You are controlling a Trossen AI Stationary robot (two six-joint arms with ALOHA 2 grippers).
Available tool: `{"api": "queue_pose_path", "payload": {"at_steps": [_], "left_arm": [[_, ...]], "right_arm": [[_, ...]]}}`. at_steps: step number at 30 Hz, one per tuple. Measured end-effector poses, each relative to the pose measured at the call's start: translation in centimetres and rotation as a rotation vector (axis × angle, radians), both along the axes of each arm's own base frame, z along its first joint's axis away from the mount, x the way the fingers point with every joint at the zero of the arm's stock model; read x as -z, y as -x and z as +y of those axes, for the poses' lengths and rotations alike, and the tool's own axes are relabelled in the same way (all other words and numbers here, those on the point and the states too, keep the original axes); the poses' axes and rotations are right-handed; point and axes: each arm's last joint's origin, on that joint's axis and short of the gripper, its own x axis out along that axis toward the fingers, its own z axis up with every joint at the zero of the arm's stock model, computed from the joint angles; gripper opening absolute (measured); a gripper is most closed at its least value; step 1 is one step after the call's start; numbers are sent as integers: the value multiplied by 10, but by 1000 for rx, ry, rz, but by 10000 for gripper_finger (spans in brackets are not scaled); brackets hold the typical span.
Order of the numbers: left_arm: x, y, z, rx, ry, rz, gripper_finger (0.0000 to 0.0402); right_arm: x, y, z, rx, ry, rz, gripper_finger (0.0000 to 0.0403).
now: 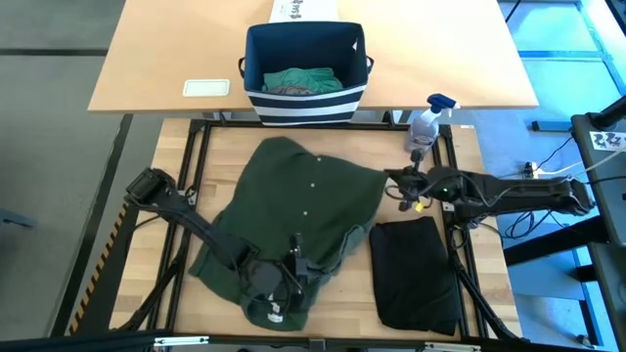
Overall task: Fold Laundry from Bin
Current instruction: Fold the green polo shirt
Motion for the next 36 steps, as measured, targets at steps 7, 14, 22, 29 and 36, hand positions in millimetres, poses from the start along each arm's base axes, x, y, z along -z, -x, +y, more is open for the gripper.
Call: {"api": "queue_pose_path", "payload": {"at_steps": [7, 14, 22, 29, 36], "left_arm": [[-7, 5, -9, 18, -77, -33, 0], [-47, 59, -43, -235, -267, -81, 0], [-50, 111, -77, -428, -289, -149, 0], [-47, 135, -92, -430, -289, -177, 0], [-35, 138, -87, -430, -295, -175, 0]], "right_arm": [[-3, 4, 11, 1, 59, -11, 0], [-20, -9, 11, -8, 173, -18, 0], [-47, -54, -13, -6, 226, -31, 0], [-52, -112, -47, -91, 192, 11, 0], [-53, -164, -81, -142, 160, 45, 0]]}}
